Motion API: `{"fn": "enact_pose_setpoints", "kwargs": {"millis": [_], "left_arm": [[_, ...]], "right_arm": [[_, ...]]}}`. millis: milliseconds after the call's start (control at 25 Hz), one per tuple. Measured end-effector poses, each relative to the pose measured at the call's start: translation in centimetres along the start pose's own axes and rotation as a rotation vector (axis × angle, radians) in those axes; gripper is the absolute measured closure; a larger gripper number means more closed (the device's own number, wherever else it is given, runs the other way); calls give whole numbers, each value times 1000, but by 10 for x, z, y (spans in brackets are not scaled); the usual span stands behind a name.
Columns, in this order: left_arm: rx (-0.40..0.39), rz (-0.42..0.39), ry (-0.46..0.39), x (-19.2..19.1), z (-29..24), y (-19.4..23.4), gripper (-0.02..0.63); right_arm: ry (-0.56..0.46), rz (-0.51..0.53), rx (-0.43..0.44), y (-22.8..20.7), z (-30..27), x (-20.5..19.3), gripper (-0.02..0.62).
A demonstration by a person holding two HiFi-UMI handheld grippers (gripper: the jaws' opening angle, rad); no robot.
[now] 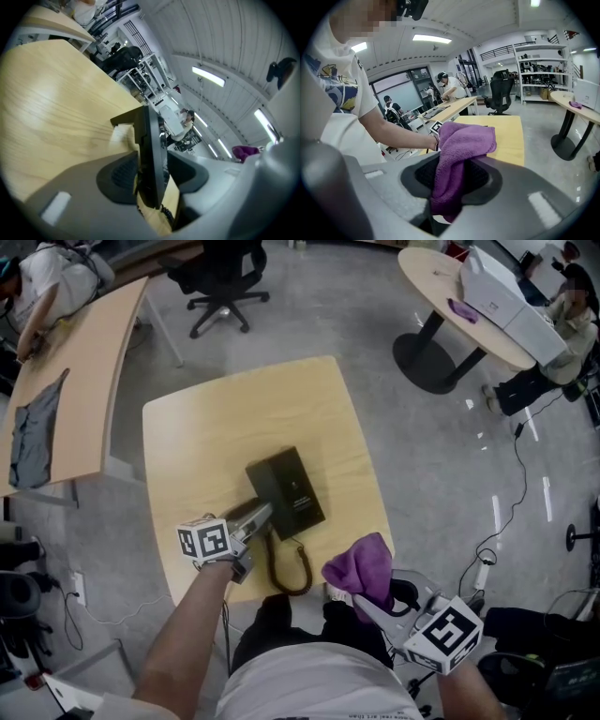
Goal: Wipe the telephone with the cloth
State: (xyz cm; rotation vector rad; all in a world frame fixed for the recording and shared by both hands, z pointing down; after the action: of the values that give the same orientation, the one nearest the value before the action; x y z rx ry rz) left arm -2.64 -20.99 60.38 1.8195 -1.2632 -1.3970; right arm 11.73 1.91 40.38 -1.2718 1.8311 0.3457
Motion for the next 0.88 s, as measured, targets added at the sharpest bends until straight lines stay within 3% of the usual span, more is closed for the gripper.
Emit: {"fn": "enact_pose_setpoints", "kwargs": {"millis": [160, 360, 680, 880], "left_arm": [[87, -36, -53, 4, 24, -8, 393], [159, -120, -135, -6, 68, -63, 395], [238, -306, -103, -89, 120, -190, 435], [203, -379, -63, -142, 134, -251, 459]], "right_arm": [[-33, 37, 24, -11, 8, -5, 479], [-86, 79, 80, -26, 32, -12, 479], [-123, 151, 181, -36, 50, -33, 479], [-138, 162, 217, -18, 47, -44, 479]]}}
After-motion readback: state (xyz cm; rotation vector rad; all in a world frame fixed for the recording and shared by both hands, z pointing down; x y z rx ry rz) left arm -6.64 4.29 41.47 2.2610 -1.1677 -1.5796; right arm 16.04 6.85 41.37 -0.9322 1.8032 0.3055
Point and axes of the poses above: the fingertips, and each gripper's own axes: z backward along the fingers, y to its left, x out of its top, the point moved 5 cm from there along z, backward along the fingers, and after that the axes turned 3 degrees about z, right-handed, at the moved point
